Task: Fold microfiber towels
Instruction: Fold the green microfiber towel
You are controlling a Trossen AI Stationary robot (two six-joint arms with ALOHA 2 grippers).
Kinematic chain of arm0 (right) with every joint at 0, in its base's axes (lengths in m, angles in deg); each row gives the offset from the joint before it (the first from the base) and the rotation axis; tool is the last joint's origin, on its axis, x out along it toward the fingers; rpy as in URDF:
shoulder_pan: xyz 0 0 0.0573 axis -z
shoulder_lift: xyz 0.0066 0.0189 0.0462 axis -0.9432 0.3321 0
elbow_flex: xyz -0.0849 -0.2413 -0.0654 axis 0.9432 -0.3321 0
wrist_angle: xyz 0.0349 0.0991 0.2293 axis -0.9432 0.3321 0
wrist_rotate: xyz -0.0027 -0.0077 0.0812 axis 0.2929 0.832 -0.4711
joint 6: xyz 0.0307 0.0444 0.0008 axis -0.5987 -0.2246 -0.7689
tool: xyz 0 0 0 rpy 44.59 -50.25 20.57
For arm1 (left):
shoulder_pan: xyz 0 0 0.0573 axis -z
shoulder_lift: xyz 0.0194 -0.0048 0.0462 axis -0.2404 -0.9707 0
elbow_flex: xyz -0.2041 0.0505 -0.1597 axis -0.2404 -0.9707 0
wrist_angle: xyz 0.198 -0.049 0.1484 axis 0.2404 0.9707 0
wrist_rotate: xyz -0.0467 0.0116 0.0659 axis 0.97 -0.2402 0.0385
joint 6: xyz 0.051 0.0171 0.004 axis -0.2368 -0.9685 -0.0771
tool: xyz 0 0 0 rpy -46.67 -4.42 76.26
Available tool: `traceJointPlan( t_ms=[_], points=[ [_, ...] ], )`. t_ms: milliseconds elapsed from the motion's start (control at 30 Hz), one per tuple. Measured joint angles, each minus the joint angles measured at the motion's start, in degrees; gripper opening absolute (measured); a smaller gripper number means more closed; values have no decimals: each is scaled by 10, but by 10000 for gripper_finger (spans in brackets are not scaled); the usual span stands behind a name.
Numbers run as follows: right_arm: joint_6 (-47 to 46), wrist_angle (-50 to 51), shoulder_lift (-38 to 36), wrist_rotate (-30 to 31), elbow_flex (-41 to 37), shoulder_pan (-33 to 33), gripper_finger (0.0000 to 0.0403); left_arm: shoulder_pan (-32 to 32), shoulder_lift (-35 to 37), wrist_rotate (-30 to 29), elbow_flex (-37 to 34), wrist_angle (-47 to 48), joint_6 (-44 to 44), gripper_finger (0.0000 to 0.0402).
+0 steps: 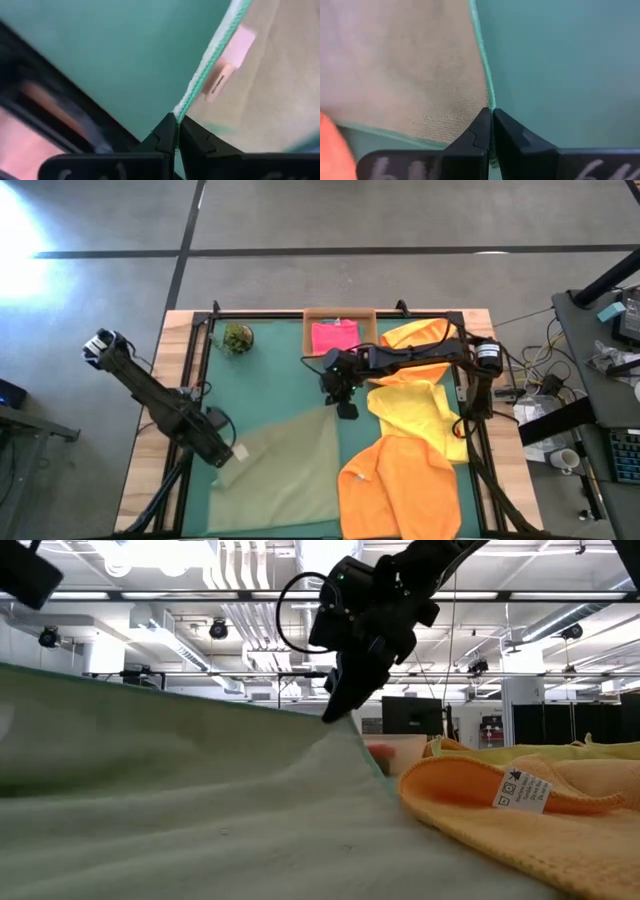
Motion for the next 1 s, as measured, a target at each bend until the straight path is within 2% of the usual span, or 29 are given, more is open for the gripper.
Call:
traceJointPlan(
  t_ms=[67,167,300,467,667,767,1000],
  points=[
    [0,2,-8,21,0,0,8,-9,7,-38,11,49,-3,1],
    [0,0,-17,64,0,1,8,-27,12,-63,14,105,-22,1],
    [-9,-9,-19,145,0,8,8,-58,7,-87,-5,122,-62,0],
    [-6,-16,-19,218,0,28,8,-109,-22,-173,-16,136,-96,0],
    [-1,-68,-19,231,0,57,8,-182,-55,-246,-17,200,-141,0],
    [9,-97,-19,233,0,69,8,-216,-61,-285,-20,203,-165,0],
    [65,-120,-19,261,0,85,8,-275,-59,-318,-20,204,-226,0]
  ],
)
